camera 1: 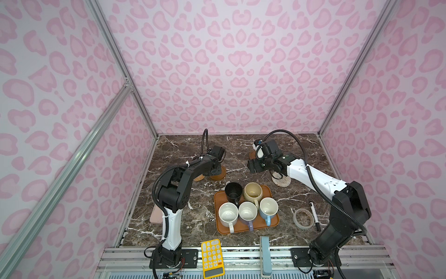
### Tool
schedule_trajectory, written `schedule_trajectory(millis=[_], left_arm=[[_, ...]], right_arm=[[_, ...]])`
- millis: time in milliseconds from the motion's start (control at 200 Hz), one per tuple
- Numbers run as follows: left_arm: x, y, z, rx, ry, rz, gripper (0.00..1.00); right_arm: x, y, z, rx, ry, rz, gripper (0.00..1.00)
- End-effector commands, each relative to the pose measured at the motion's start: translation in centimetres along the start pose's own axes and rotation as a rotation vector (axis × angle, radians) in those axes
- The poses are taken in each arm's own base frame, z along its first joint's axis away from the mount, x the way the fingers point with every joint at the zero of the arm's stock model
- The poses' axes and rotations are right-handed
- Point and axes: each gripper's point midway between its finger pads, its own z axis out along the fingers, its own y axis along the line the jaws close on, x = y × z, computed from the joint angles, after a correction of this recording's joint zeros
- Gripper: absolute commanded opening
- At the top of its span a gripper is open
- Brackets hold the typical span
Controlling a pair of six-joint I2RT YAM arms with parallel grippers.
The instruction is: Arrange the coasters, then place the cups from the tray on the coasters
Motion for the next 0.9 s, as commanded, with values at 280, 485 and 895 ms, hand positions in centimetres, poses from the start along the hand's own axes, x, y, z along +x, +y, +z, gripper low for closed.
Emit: schedule_trajectory(millis=[280,485,895], left_arm=[[0.1,0.0,-0.6,0.001,0.031,0.018,0.44],[-1.0,0.1,-2.1,0.021,-0.014,0.012,0.54],[-6.0,-1.7,-10.1,0.21,-0.169,-0.018,0.89]], right_arm=[[-0.9,-0.3,0.7,-0.027,-0.018,0.013,0.93],[-1.4,-0.6,1.1,-0.03,-0.017,0.02,0.93],[-2.1,-4.2,2.7,0.065,-0.007,0.143,0.99]])
